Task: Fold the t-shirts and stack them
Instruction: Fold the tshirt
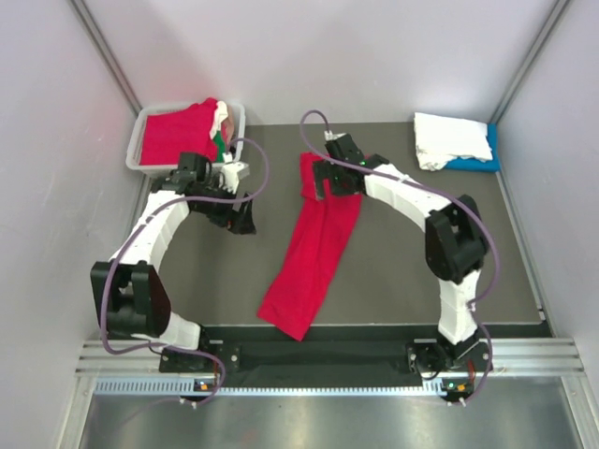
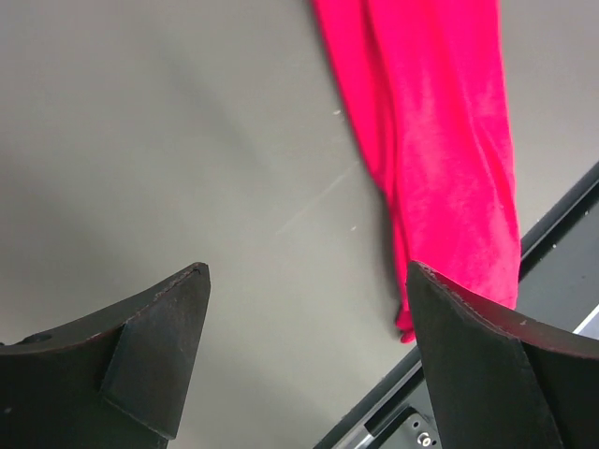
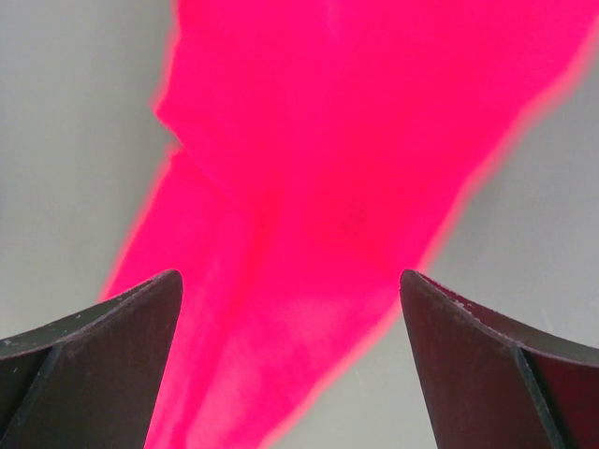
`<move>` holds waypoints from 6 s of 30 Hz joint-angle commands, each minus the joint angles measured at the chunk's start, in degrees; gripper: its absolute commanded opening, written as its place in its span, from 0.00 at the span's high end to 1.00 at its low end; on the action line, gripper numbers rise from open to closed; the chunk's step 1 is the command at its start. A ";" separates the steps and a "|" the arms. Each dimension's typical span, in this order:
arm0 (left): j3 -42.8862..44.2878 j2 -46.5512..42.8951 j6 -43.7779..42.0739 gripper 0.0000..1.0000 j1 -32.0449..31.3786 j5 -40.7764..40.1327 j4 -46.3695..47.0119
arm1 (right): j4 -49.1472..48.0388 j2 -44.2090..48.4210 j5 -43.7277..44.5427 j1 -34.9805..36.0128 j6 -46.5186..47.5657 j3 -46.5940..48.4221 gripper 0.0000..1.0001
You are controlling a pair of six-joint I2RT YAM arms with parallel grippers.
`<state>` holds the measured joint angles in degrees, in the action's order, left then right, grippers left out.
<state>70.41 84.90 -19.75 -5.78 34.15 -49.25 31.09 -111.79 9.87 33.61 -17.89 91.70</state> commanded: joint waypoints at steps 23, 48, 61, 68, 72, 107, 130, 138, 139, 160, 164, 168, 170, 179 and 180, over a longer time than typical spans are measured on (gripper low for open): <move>-5.29 -6.77 -6.97 0.10 4.81 6.37 -3.57 | 12.59 -21.09 -3.97 -9.35 1.72 29.32 0.00; -3.97 -5.63 -5.74 0.10 8.68 7.42 -4.36 | 13.47 -30.33 -13.11 -8.12 1.89 41.28 0.00; -2.21 -6.59 -6.00 0.10 9.56 8.39 -5.85 | 12.69 -21.05 2.21 -4.78 7.06 33.83 0.00; -1.51 -6.42 -5.48 0.10 9.65 9.27 -6.29 | 11.01 -12.14 8.06 -3.55 8.66 30.56 0.00; -1.42 -6.77 -5.74 0.10 9.56 8.65 -6.90 | 9.34 -11.35 8.94 -2.32 8.92 28.19 0.00; -3.44 -8.79 -4.51 0.10 9.91 7.16 -7.78 | -3.76 -18.81 9.82 -4.16 9.37 21.50 0.07; -1.77 -9.84 -4.69 0.10 9.91 7.86 -8.93 | 4.58 -24.53 4.20 -4.43 6.90 20.36 0.00; 0.78 -9.32 -4.51 0.10 9.91 8.83 -9.63 | 9.16 -31.29 -0.54 -4.51 7.17 28.43 0.00; 1.04 -9.32 -4.51 0.10 9.91 8.83 -9.63 | 9.51 -31.91 -1.25 -4.51 7.60 29.58 0.00; 2.27 -7.82 -3.63 0.10 10.18 9.09 -9.10 | -3.40 -38.59 -15.58 -2.22 7.52 47.95 0.00; 2.36 -8.17 -3.63 0.10 10.18 9.62 -9.63 | -5.69 -39.56 -14.35 -6.43 1.47 48.66 0.00; 2.19 -9.05 -3.63 0.10 10.35 9.62 -10.07 | -5.96 -38.95 -12.16 -8.99 1.71 48.75 0.00; 2.18 -9.49 -3.72 0.10 10.35 9.62 -10.25 | -5.69 -37.90 -10.23 -10.04 2.77 48.66 0.00; 2.71 -11.16 -2.49 0.10 10.35 10.93 -10.86 | -3.41 -27.64 -12.06 -9.62 8.21 40.07 0.00; 2.54 -11.34 -2.40 0.10 10.35 11.81 -10.69 | -3.32 -25.43 -11.46 -8.65 9.18 37.79 0.00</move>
<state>70.76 76.29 -22.98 4.25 42.63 -59.24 28.27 -148.83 -1.45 20.99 -12.75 134.52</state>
